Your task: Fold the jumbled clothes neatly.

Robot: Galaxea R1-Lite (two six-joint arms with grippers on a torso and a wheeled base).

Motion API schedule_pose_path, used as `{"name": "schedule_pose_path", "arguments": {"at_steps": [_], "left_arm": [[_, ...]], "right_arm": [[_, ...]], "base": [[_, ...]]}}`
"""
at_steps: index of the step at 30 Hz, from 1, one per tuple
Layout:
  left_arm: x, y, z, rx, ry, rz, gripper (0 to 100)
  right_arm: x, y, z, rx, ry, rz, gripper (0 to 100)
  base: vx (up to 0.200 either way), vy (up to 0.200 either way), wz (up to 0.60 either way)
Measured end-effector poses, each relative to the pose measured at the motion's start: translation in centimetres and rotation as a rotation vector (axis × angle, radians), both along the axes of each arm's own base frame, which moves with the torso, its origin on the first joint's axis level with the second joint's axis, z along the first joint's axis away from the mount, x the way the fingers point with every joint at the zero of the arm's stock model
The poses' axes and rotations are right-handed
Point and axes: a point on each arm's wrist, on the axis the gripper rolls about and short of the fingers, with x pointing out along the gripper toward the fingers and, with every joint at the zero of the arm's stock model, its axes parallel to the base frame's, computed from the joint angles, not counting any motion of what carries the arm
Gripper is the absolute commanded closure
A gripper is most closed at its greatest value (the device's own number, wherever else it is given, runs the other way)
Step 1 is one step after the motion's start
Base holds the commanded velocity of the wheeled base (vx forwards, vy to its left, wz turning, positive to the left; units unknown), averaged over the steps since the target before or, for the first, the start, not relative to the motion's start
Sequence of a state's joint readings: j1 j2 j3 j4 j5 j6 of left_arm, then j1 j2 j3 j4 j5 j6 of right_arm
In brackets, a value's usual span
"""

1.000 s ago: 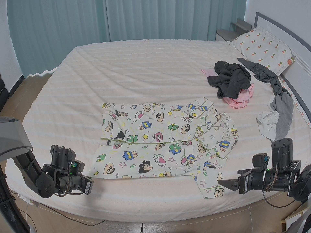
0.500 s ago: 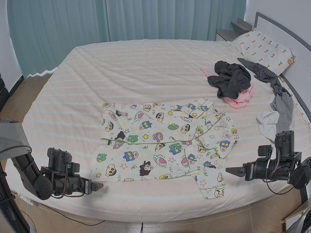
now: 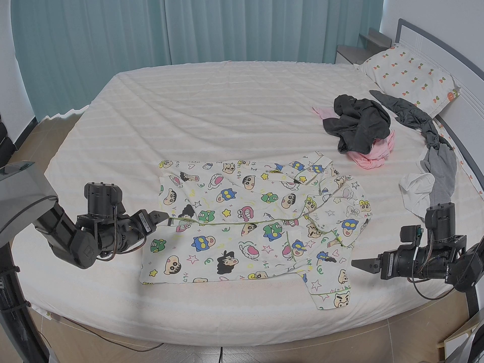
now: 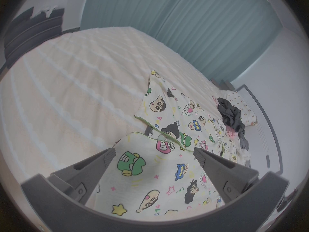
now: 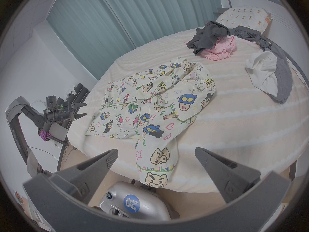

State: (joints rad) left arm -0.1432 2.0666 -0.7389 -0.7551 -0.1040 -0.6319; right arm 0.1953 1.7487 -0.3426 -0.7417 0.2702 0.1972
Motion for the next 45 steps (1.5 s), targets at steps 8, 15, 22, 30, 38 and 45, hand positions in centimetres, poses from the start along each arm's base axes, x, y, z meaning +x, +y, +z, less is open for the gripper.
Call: {"name": "schedule_pose_path", "arguments": {"at_steps": [8,15,22,30,38,45], "left_arm": [[1.8,0.4,-2.0,0.028,0.034,-0.001,0],[2.8,1.0,-3.4,0.040,0.051,0.010,0],[3.0,1.0,-4.4,0.037,0.076,0.010,100],[3.1,1.1,-4.8,0.040,0.083,0.019,100],[3.1,1.7,-3.6,0.035,0.051,0.039,100],[3.3,2.3,-0.7,0.019,-0.077,0.059,100]], "right_arm": [[-0.3,0.3,0.0,-0.002,0.001,0.015,0],[-0.6,0.6,0.1,-0.003,-0.001,0.028,0],[-0.6,0.7,0.1,-0.002,-0.004,0.032,0],[-0.7,0.7,0.2,-0.003,-0.005,0.031,0],[-0.7,0.7,0.1,-0.003,-0.005,0.033,0],[-0.7,0.7,0.2,-0.003,-0.006,0.032,0]], "base": [[0.000,0.000,0.00],[0.000,0.000,0.00],[0.000,0.000,0.00],[0.000,0.000,0.00],[0.000,0.000,0.00],[0.000,0.000,0.00]]}}
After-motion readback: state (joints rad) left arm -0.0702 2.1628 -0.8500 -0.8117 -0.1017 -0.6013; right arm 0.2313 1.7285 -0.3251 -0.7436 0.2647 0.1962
